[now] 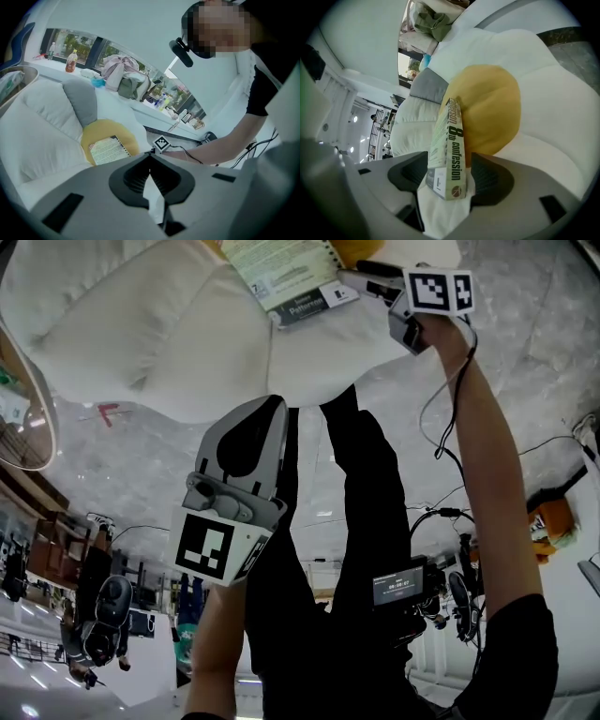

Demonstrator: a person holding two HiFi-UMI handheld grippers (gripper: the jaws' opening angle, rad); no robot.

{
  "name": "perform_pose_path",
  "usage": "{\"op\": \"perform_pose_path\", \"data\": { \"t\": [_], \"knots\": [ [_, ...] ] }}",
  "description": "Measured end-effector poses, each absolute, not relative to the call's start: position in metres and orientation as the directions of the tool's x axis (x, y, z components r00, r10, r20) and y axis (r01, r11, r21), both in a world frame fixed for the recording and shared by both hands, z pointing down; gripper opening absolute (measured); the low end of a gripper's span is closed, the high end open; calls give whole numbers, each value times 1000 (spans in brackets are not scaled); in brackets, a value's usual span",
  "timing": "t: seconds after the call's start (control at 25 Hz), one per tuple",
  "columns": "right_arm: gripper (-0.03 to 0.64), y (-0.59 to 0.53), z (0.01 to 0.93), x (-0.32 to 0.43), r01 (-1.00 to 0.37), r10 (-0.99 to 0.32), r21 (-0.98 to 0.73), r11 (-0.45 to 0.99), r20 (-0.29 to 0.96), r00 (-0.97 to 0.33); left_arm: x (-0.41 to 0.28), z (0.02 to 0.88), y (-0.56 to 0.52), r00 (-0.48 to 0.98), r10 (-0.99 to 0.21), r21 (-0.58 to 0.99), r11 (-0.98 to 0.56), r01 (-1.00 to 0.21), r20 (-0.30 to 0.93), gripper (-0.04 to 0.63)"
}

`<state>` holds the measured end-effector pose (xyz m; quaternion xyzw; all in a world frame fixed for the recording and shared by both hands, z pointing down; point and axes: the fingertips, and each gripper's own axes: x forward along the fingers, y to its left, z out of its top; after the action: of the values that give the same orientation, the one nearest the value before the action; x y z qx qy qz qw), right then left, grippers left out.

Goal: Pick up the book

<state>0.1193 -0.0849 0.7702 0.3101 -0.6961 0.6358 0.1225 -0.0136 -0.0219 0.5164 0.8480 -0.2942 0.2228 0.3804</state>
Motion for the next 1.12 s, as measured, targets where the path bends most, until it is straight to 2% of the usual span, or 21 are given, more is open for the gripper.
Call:
{"op": "perform_pose_path", "data": {
  "t": [0.36,0.84,1.12],
  "knots": [
    [287,-81,783,108,-578,-200,-815,20,563,-802,-5,520,-14,738,-297,550,-514,-658,606,14],
    [286,-82,800,83,-573,-124,-819,22,566,-815,-16,523,-17,726,-318,539,-504,-674,610,14],
    [246,-82,794,85,-578,-138,-816,3,572,-808,-18,516,-21,727,-349,520,-525,-674,591,14]
  ]
}}
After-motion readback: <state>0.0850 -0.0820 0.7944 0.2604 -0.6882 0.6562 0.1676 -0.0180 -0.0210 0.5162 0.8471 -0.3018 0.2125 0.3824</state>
